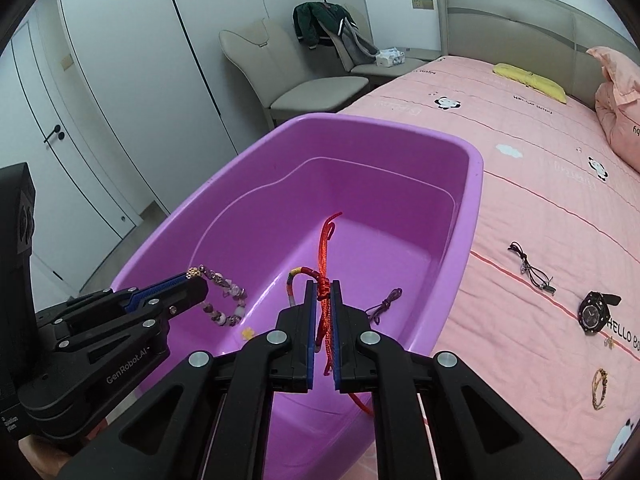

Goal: Organize jewelry
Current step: 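Open both tools to drop the two bracelets into the basin, then move both open tools back over the remaining jewelry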

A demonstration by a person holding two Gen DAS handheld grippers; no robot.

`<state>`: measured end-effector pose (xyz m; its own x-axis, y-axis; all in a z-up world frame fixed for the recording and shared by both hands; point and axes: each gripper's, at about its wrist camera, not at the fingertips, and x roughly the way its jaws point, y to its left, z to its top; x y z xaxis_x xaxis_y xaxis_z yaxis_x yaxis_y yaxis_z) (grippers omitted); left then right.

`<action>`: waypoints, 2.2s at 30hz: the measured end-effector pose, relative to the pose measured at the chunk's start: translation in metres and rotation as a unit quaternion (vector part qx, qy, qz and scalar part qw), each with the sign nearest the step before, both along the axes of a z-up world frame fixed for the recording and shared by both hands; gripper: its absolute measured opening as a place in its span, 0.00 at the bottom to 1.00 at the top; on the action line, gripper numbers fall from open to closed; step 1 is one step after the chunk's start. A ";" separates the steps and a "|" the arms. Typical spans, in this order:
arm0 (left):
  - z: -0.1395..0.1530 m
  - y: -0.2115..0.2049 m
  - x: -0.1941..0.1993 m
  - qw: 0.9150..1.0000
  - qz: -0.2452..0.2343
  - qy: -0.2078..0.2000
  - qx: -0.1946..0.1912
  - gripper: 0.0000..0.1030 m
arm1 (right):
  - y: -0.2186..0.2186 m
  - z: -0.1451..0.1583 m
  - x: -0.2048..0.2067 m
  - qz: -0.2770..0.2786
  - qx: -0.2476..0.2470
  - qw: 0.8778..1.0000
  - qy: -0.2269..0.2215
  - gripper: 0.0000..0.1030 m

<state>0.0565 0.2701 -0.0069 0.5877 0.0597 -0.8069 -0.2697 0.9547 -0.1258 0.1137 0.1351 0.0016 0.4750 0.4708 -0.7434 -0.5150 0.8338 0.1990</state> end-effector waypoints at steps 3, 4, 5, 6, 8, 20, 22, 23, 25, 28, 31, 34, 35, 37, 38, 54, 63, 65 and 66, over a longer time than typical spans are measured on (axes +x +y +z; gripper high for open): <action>0.003 0.001 -0.001 1.000 0.016 -0.007 0.004 0.16 | -0.004 0.001 0.001 -0.012 -0.003 1.000 -0.013 0.30; 0.004 0.001 -0.003 1.000 0.020 -0.011 0.008 0.33 | -0.008 0.003 0.000 -0.018 0.004 1.000 -0.018 0.42; 0.008 0.001 -0.005 0.999 0.026 -0.020 0.014 0.57 | -0.011 0.005 0.000 -0.020 0.009 1.000 -0.021 0.43; 0.010 0.001 -0.008 0.999 0.035 -0.027 0.020 0.70 | -0.012 0.006 0.000 -0.022 0.009 0.999 -0.023 0.43; 0.016 0.001 -0.015 0.997 0.051 -0.046 0.025 0.83 | -0.016 0.009 -0.001 -0.025 0.008 0.999 -0.029 0.43; 0.024 -0.003 -0.023 0.996 0.074 -0.021 0.042 0.85 | -0.031 0.012 -0.011 -0.027 0.013 0.999 -0.028 0.43; 0.025 -0.006 -0.026 0.996 0.073 -0.022 0.044 0.85 | -0.034 0.013 -0.014 -0.028 0.016 0.999 -0.028 0.43; 0.025 -0.006 -0.027 0.996 0.073 -0.023 0.043 0.85 | -0.035 0.013 -0.015 -0.029 0.016 0.999 -0.028 0.43; 0.027 -0.007 -0.029 0.996 0.073 -0.025 0.042 0.85 | -0.037 0.014 -0.017 -0.029 0.017 0.999 -0.028 0.43; 0.027 -0.008 -0.031 0.996 0.073 -0.026 0.041 0.85 | -0.041 0.016 -0.021 -0.031 0.019 0.999 -0.031 0.43; 0.030 -0.012 -0.034 0.996 0.070 -0.026 0.044 0.85 | -0.046 0.018 -0.025 -0.033 0.023 0.999 -0.032 0.43; 0.032 -0.019 -0.038 0.996 0.067 -0.029 0.046 0.85 | -0.051 0.019 -0.029 -0.035 0.027 0.998 -0.034 0.43; 0.033 -0.020 -0.039 0.996 0.066 -0.029 0.046 0.85 | -0.054 0.020 -0.030 -0.036 0.028 0.998 -0.035 0.43; 0.035 -0.024 -0.042 0.996 0.064 -0.032 0.045 0.85 | -0.059 0.021 -0.034 -0.038 0.030 0.998 -0.037 0.44; 0.036 -0.026 -0.043 0.996 0.063 -0.033 0.045 0.85 | -0.061 0.021 -0.036 -0.040 0.031 0.998 -0.037 0.44; 0.043 -0.081 -0.052 0.998 0.014 -0.045 0.040 0.85 | -0.125 0.017 -0.059 -0.091 0.053 0.994 -0.030 0.45; 0.040 -0.112 -0.050 0.998 -0.023 -0.039 0.034 0.85 | -0.171 0.014 -0.067 -0.133 0.065 0.989 -0.027 0.45; 0.039 -0.119 -0.049 0.998 -0.033 -0.039 0.033 0.85 | -0.182 0.013 -0.069 -0.143 0.067 0.987 -0.025 0.45; 0.039 -0.123 -0.049 0.998 -0.036 -0.040 0.033 0.85 | -0.188 0.012 -0.070 -0.149 0.067 0.986 -0.026 0.45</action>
